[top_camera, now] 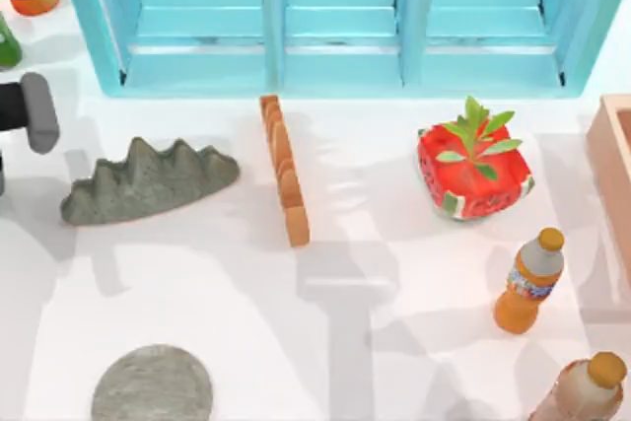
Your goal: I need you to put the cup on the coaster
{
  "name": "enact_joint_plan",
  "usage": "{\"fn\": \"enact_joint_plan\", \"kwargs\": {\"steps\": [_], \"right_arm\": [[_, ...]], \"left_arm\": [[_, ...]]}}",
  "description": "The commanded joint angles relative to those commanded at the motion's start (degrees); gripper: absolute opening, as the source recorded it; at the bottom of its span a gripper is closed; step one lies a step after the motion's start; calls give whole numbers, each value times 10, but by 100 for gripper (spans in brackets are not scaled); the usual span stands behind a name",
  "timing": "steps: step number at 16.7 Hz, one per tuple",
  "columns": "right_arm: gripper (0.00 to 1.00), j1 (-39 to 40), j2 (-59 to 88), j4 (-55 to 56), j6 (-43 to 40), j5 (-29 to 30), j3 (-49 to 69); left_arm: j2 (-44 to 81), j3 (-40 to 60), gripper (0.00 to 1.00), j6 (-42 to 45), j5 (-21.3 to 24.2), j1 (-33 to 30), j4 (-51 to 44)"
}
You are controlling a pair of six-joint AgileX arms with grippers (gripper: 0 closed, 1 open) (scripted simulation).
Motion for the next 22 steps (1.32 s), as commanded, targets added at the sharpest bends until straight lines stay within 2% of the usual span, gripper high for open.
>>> {"fn": "enact_joint_plan", "kwargs": {"steps": [6,10,13,17,22], "right_arm": [[100,0,0,0,0,0,0],[100,0,0,0,0,0,0],[100,0,0,0,0,0,0],[100,0,0,0,0,0,0],[100,0,0,0,0,0,0]], "left_arm": [[-99,-144,0,-424,-15,-141,-19],[-179,-235,0,-711,10,-250,-21],[-242,-282,0,-888,37,-324,-17],[-319,-312,0,-1047,71,-399,-12],[-376,-322,0,-1122,94,-439,-9]]}}
